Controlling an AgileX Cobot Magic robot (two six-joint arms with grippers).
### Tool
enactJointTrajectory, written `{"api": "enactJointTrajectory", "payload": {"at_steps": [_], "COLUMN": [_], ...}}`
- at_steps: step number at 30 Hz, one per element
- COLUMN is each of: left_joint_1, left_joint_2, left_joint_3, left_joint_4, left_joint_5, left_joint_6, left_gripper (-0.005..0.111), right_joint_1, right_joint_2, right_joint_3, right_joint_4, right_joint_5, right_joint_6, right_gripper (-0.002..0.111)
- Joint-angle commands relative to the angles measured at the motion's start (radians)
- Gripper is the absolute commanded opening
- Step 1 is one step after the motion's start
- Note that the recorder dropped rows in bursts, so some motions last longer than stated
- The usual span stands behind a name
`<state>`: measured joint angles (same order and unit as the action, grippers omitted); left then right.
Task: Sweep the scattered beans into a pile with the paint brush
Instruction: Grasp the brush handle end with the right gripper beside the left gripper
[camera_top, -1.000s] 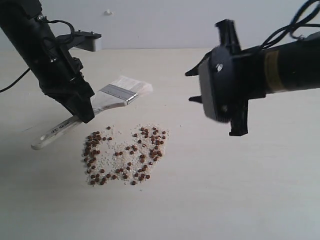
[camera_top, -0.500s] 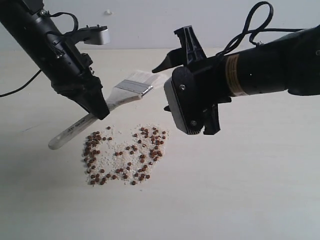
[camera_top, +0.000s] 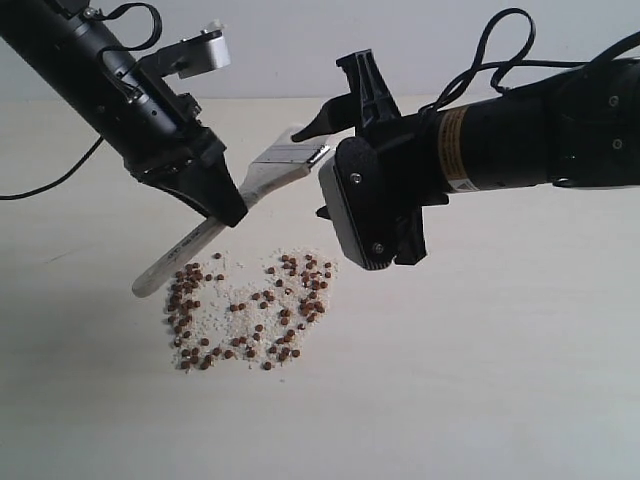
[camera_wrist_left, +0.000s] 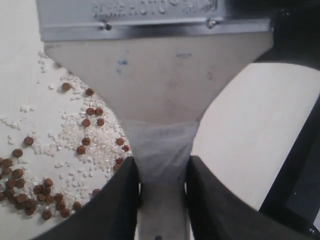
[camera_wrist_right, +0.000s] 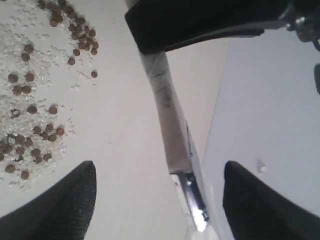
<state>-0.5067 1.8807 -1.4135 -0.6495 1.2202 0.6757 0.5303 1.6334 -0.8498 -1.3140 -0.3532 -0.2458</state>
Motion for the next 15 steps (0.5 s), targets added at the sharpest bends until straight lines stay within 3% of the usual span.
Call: {"api": "enactJointTrajectory", "payload": {"at_steps": [1, 8, 15], "left_joint_1": [-0.038, -0.106, -0.114], "left_joint_2": [-0.008, -0.008, -0.008], "left_joint_3": [-0.008, -0.008, -0.008], "left_joint_4": [0.002, 0.016, 0.010], "left_joint_5": [0.001, 0.001, 0.001], "left_joint_6": [0.001, 0.000, -0.003], "left_gripper": [0.000, 0.000, 0.000], "right_joint_1": [0.004, 0.004, 0.004], "right_joint_2": [0.009, 0.009, 0.009], "right_joint_3": [-0.005, -0.005, -0.005], "right_joint_4": [0.008, 0.008, 0.008], "right_joint_5": [0.007, 0.010, 0.014], "right_joint_6": [-0.038, -0.041, -0.037], "right_gripper": [0.067, 0.066, 0.059]}}
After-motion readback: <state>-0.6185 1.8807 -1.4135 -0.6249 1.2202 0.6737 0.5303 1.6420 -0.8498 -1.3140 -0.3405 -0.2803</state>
